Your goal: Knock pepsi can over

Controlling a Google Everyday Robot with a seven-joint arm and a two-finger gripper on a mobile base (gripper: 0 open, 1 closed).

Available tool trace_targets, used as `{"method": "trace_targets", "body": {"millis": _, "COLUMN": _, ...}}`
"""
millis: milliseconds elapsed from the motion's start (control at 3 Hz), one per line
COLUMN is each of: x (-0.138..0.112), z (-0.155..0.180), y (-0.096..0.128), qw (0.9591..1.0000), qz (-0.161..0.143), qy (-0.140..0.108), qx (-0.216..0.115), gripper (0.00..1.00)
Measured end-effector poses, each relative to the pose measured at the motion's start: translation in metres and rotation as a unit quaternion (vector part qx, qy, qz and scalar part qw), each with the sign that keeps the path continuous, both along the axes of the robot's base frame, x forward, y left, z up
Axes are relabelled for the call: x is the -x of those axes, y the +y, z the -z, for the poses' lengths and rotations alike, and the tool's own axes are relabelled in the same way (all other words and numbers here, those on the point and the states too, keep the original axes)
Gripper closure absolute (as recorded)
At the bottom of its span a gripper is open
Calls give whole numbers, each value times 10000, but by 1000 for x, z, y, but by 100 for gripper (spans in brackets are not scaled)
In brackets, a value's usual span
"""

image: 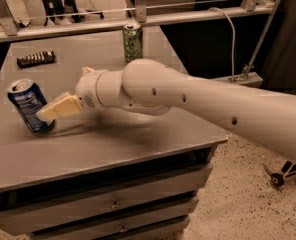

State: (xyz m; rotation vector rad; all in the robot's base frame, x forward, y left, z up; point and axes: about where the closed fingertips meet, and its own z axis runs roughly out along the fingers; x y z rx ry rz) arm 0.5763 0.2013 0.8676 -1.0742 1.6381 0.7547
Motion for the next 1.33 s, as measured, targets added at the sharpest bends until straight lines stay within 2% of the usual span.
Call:
{"method": "trace_targets", "body": {"millis": 333, "x": -37, "z": -10, "y": -40, "qw": 9985, "qz": 508, "qy": -170, "qx": 115, "gripper": 0}}
{"method": "trace_targets", "body": {"millis": 667, "x": -51, "z": -22, "y": -58, "qw": 9969, "qz": 721, "qy": -293, "qx": 132, "gripper": 0}}
{"method": "trace_targets", "body": {"millis": 1000, "x": -25, "z": -17, "y": -72, "qw": 9978, "qz": 569, "qy": -284, "qx": 165, "gripper": 0}}
{"method": "trace_targets", "body": {"millis": 1333, "x": 3, "z": -12, "y": -64, "qw": 9995, "qz": 158, "qy": -228, "qx": 141, "gripper": 0}}
